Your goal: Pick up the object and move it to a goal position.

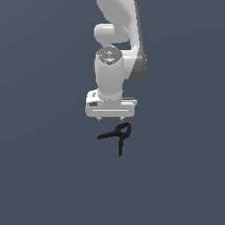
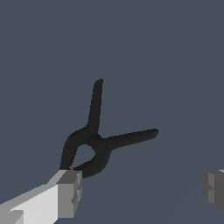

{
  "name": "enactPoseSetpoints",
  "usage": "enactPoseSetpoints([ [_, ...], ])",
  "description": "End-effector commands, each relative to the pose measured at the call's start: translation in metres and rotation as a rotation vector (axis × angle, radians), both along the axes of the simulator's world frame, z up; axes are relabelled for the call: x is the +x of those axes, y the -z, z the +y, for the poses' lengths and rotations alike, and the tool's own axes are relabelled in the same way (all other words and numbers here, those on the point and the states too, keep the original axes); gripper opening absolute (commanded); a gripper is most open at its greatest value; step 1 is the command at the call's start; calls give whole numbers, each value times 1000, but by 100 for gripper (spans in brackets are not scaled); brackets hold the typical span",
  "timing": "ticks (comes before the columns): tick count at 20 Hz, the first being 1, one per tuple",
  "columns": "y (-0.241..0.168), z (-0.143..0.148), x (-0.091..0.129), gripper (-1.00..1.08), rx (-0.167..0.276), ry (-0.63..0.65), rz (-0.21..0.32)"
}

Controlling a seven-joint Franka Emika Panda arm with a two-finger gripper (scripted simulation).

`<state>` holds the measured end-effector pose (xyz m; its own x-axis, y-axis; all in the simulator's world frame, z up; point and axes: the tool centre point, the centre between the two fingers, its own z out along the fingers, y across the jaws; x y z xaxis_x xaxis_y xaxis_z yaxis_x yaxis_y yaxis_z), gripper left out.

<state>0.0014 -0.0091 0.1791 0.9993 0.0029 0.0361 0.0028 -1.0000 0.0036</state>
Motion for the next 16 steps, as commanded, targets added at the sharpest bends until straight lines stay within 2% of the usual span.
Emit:
enactPoseSetpoints([
  [1,0,0,0,28,0,0,0],
  [9,5,10,-5,28,5,-30,20],
  [16,10,5,-4,28,22,22,41],
])
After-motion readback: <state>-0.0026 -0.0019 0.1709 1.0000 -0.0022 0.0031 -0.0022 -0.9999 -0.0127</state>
